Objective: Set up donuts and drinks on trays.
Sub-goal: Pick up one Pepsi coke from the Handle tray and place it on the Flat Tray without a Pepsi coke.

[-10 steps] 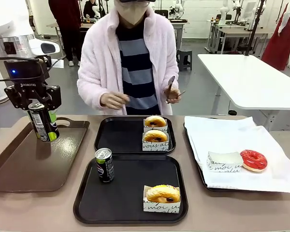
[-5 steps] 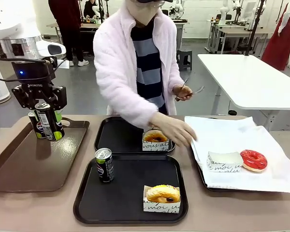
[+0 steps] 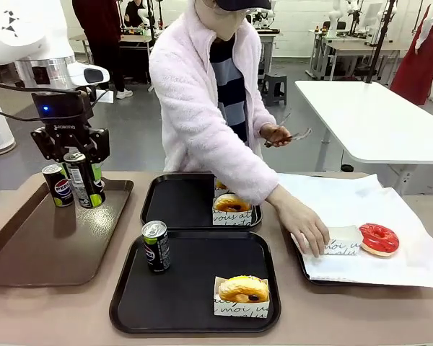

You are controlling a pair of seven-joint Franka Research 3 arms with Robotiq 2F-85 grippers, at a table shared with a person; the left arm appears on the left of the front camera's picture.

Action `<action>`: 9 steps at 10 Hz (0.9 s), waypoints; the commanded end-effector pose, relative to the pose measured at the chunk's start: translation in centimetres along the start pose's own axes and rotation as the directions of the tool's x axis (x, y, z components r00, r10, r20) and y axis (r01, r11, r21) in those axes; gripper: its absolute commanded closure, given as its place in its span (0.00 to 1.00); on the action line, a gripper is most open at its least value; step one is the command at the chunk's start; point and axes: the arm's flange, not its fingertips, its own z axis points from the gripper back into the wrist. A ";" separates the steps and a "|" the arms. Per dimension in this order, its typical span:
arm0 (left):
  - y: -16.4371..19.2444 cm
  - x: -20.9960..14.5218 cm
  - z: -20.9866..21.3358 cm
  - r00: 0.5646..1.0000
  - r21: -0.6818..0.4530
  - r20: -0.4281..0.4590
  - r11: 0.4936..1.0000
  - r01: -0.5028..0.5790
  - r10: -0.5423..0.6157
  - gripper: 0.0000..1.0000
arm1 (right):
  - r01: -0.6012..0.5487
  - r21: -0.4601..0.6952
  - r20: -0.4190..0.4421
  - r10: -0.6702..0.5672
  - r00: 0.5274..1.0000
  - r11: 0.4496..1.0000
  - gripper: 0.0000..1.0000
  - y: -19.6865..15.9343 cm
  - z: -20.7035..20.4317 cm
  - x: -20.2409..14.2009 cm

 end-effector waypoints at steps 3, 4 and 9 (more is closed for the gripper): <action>-1.6 1.6 -0.7 0.998 0.009 0.059 1.000 -0.016 0.016 0.42 | -0.008 0.014 0.004 0.008 1.000 1.000 0.00 0.0 0.0 0.1; -1.7 2.2 -0.9 0.998 0.006 0.057 1.000 -0.020 0.020 0.42 | -0.008 0.014 0.004 0.008 1.000 1.000 0.00 0.0 0.0 0.1; 1.3 -5.3 1.6 0.983 0.017 -0.068 0.985 0.174 -0.173 0.42 | -0.008 0.014 0.004 0.008 1.000 1.000 0.00 0.0 0.0 0.1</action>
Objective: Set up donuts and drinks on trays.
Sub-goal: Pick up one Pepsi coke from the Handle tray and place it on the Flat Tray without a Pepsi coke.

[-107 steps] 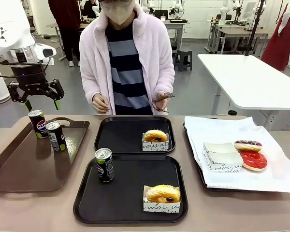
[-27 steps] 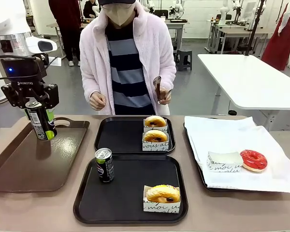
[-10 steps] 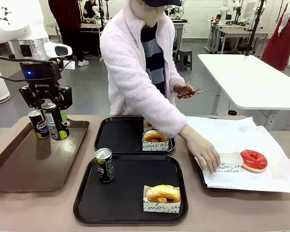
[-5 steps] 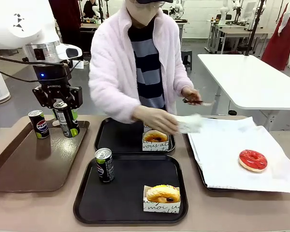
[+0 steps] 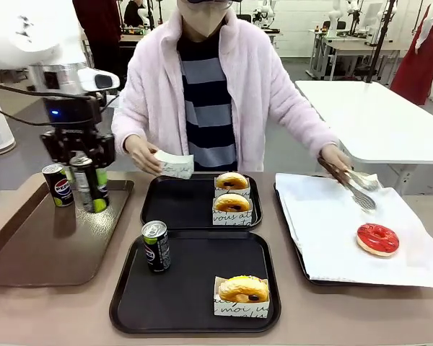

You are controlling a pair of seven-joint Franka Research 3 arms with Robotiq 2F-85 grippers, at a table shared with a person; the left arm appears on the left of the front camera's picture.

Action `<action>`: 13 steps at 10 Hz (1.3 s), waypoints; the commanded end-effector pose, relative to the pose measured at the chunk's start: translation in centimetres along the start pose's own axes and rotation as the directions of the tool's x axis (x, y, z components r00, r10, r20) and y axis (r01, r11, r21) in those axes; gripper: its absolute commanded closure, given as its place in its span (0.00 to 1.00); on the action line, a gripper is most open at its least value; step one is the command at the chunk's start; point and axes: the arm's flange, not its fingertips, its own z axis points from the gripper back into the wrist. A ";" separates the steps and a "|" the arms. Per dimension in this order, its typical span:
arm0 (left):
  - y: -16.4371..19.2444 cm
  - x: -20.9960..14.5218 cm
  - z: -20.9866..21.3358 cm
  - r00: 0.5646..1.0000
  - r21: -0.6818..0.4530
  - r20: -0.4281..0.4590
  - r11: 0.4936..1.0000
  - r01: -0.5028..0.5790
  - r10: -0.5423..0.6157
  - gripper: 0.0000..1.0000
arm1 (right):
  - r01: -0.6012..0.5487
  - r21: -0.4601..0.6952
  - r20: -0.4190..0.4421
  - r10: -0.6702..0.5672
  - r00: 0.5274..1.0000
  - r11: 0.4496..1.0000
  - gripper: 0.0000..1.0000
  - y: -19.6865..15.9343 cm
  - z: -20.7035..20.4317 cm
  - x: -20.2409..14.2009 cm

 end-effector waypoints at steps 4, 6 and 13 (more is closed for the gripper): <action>2.6 -7.3 2.0 0.997 -0.007 0.067 0.999 0.048 -0.047 0.42 | -0.008 0.014 0.004 0.008 1.000 1.000 0.00 0.0 0.0 0.1; 2.4 -8.3 2.9 0.997 0.006 0.041 0.998 0.069 -0.069 0.42 | -0.008 0.014 0.004 0.008 1.000 1.000 0.00 0.0 0.0 0.1; 2.2 -7.1 2.6 0.995 -0.033 0.014 0.994 0.100 -0.100 0.42 | -0.008 0.014 0.004 0.008 1.000 1.000 0.00 0.0 0.0 0.1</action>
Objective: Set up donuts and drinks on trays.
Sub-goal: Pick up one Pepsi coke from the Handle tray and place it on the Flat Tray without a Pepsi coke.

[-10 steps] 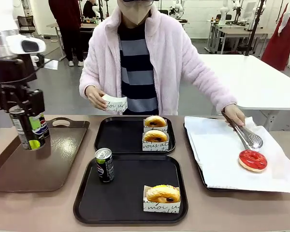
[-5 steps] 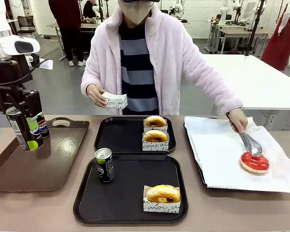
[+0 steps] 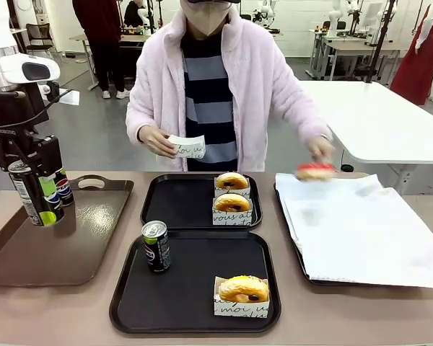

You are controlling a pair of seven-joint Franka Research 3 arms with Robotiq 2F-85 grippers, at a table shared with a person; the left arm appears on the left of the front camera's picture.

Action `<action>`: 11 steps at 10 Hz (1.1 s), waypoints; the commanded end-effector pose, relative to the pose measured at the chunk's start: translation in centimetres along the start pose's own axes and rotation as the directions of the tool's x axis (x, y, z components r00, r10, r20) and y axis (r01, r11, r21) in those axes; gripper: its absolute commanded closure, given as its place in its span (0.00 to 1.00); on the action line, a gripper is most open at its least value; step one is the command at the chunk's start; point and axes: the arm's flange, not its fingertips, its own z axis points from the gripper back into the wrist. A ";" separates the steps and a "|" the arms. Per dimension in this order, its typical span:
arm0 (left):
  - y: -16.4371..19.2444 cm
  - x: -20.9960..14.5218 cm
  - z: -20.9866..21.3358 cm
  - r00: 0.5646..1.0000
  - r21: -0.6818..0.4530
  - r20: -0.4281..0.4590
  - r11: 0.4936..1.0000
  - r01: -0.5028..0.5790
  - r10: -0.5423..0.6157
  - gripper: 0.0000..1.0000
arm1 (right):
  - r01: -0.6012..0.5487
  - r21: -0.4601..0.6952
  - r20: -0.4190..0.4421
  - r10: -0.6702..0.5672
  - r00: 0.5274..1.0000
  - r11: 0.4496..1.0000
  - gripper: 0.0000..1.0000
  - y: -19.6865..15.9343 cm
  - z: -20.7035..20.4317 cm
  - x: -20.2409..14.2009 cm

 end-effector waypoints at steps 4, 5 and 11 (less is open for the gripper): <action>-1.8 5.3 0.2 0.992 -0.009 0.110 0.998 0.058 -0.057 0.42 | -0.008 0.014 0.004 0.008 1.000 1.000 0.00 0.0 0.0 0.1; -2.3 6.6 0.0 0.988 -0.003 0.143 0.998 0.060 -0.059 0.42 | -0.008 0.014 0.004 0.008 1.000 1.000 0.00 0.0 0.0 0.1; -4.5 14.6 -2.4 0.983 -0.015 0.176 0.998 0.058 -0.055 0.42 | -0.008 0.014 0.004 0.008 1.000 1.000 0.00 0.0 0.0 0.1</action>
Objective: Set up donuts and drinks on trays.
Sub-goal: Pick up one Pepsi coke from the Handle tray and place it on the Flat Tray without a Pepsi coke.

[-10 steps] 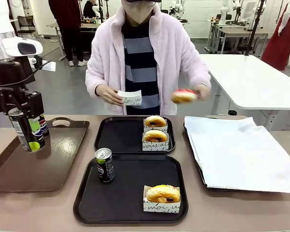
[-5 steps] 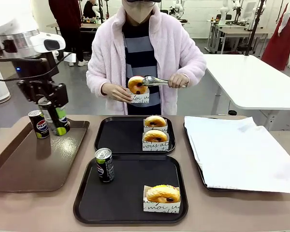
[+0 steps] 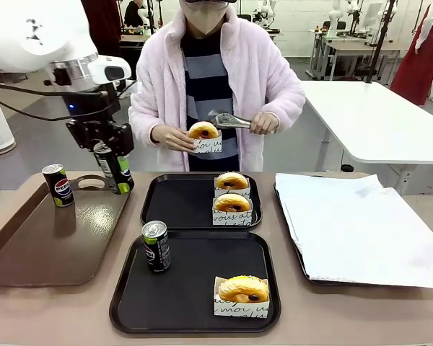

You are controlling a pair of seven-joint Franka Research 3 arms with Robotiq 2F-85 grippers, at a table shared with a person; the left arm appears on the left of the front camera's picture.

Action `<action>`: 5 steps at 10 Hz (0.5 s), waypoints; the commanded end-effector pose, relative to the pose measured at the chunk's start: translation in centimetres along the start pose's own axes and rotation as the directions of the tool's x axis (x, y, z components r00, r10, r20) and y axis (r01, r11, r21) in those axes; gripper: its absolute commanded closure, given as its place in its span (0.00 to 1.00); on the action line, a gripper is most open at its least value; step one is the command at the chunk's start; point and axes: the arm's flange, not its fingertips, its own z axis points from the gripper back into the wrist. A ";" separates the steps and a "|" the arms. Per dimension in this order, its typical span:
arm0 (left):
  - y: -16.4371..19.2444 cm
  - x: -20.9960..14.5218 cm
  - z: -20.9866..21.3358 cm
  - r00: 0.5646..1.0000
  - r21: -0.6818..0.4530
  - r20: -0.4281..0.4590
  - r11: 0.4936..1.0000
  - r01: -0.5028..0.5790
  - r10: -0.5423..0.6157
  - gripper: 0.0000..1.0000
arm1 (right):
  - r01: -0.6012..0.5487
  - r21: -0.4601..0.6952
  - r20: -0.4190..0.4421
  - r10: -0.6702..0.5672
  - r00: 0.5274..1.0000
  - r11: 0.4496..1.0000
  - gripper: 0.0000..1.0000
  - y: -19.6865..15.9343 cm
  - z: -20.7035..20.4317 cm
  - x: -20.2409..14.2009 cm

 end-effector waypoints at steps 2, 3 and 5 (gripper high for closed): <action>0.5 2.4 -1.4 0.999 -0.047 -0.013 0.998 -0.034 0.033 0.42 | -0.008 0.014 0.004 0.008 1.000 1.000 0.00 0.0 0.0 0.1; 0.7 1.3 -0.9 0.999 -0.073 -0.047 0.997 -0.027 0.023 0.42 | -0.008 0.014 0.004 0.008 1.000 1.000 0.00 0.0 0.0 0.1; 0.9 -5.9 1.8 0.993 -0.051 -0.115 0.999 0.018 -0.023 0.42 | -0.008 0.014 0.004 0.008 1.000 1.000 0.00 0.0 0.0 0.1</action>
